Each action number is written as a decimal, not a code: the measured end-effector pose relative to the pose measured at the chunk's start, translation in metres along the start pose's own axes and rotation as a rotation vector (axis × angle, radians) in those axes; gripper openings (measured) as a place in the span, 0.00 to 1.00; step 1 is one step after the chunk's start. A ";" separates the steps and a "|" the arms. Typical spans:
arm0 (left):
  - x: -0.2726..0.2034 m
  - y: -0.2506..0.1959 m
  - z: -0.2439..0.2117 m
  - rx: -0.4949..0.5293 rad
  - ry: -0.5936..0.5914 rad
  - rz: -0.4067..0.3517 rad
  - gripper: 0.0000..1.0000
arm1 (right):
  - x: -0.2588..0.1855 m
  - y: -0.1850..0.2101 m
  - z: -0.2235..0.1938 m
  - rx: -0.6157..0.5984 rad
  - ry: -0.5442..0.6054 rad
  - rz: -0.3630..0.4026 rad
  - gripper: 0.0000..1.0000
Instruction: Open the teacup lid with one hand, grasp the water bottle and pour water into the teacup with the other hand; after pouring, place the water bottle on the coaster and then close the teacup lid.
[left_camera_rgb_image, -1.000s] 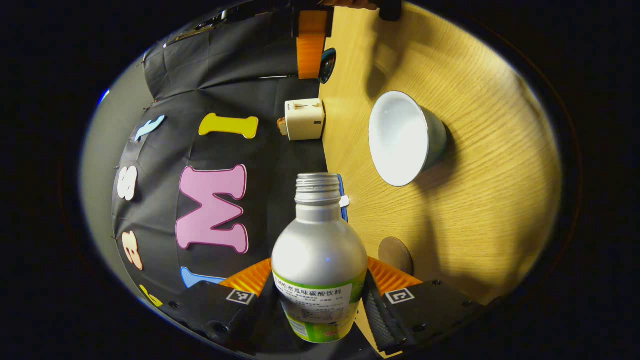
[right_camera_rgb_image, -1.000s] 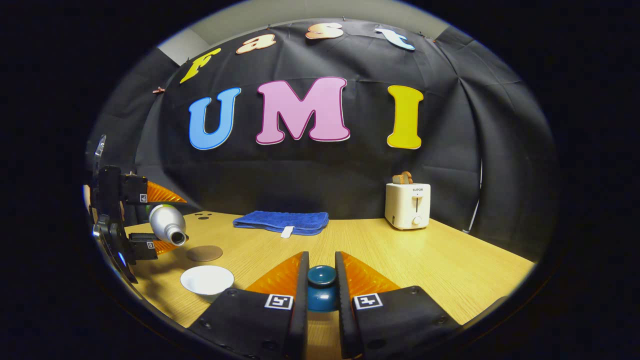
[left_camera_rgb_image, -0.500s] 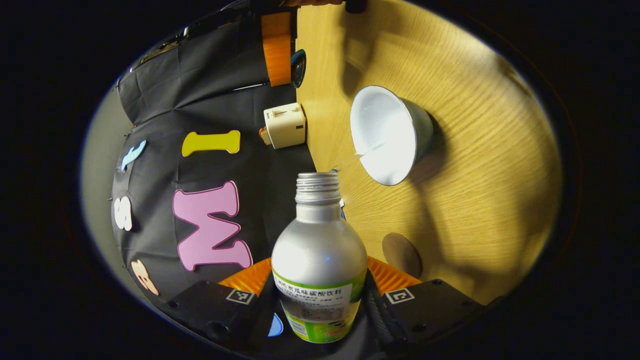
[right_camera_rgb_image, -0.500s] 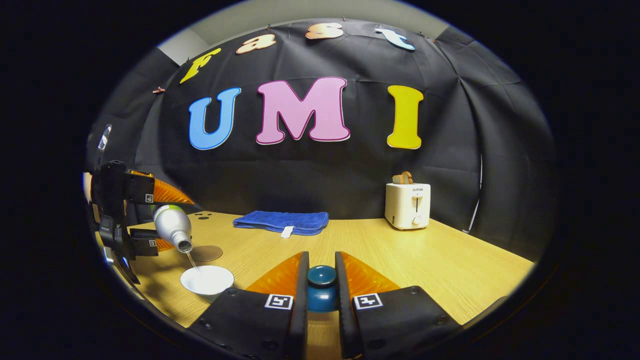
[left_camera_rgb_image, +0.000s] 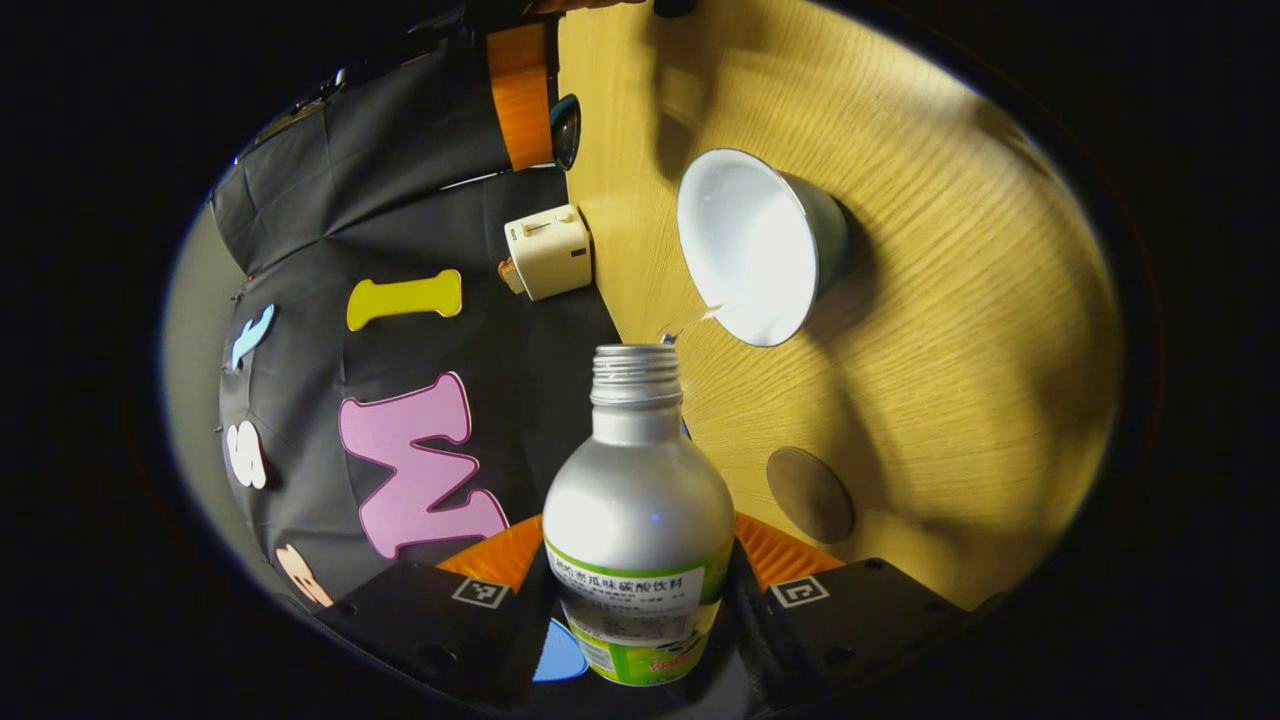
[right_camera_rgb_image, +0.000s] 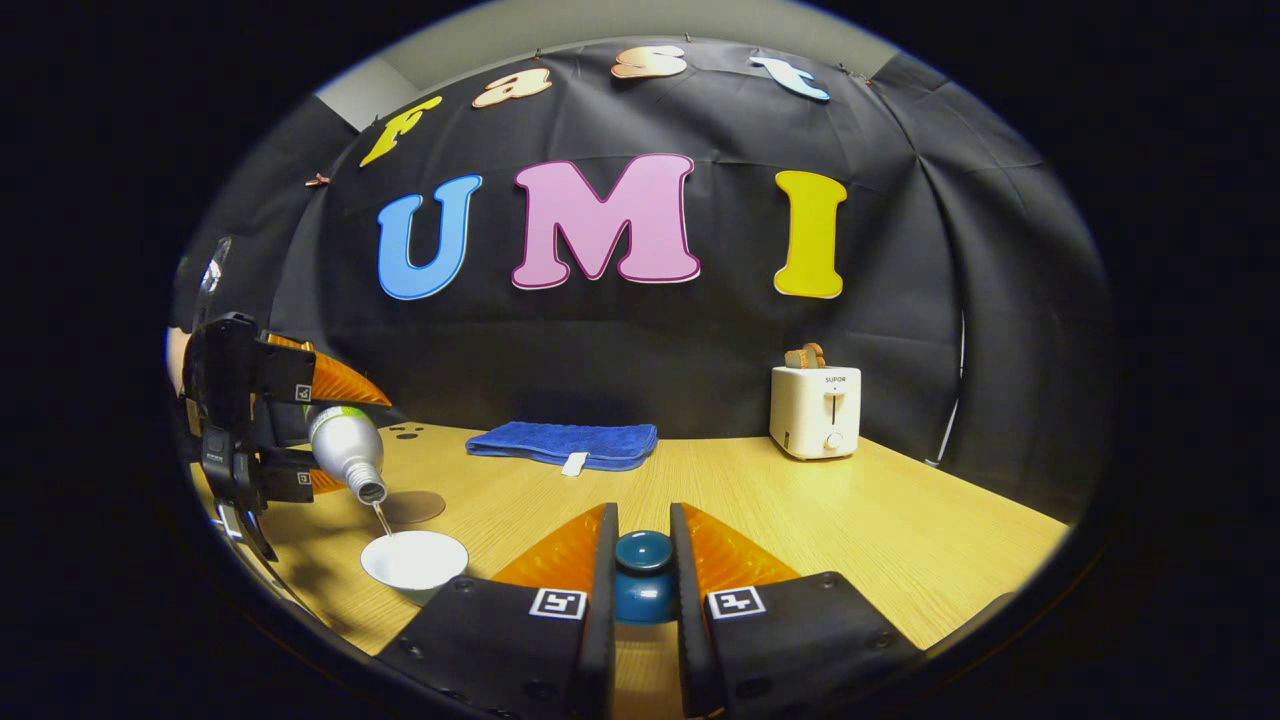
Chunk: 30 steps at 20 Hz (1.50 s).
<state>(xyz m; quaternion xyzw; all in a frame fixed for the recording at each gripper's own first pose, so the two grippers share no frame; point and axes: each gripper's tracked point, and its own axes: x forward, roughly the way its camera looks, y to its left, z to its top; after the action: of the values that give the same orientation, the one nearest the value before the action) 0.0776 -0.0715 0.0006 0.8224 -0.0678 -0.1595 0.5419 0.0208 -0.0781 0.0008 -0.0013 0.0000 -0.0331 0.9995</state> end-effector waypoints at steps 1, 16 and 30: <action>-0.002 0.002 0.002 0.010 -0.001 0.000 0.79 | 0.000 0.000 0.001 0.000 0.000 0.000 0.29; -0.002 0.008 0.012 0.183 0.009 -0.035 0.79 | 0.000 0.000 0.000 0.000 0.000 0.000 0.29; -0.002 0.013 0.019 0.297 0.016 -0.044 0.80 | 0.000 0.000 0.000 0.000 0.001 0.001 0.29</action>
<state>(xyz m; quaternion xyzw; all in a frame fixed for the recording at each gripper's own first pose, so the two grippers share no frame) 0.0706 -0.0928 0.0063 0.8960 -0.0685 -0.1529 0.4112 0.0204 -0.0785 0.0012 -0.0015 0.0003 -0.0327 0.9995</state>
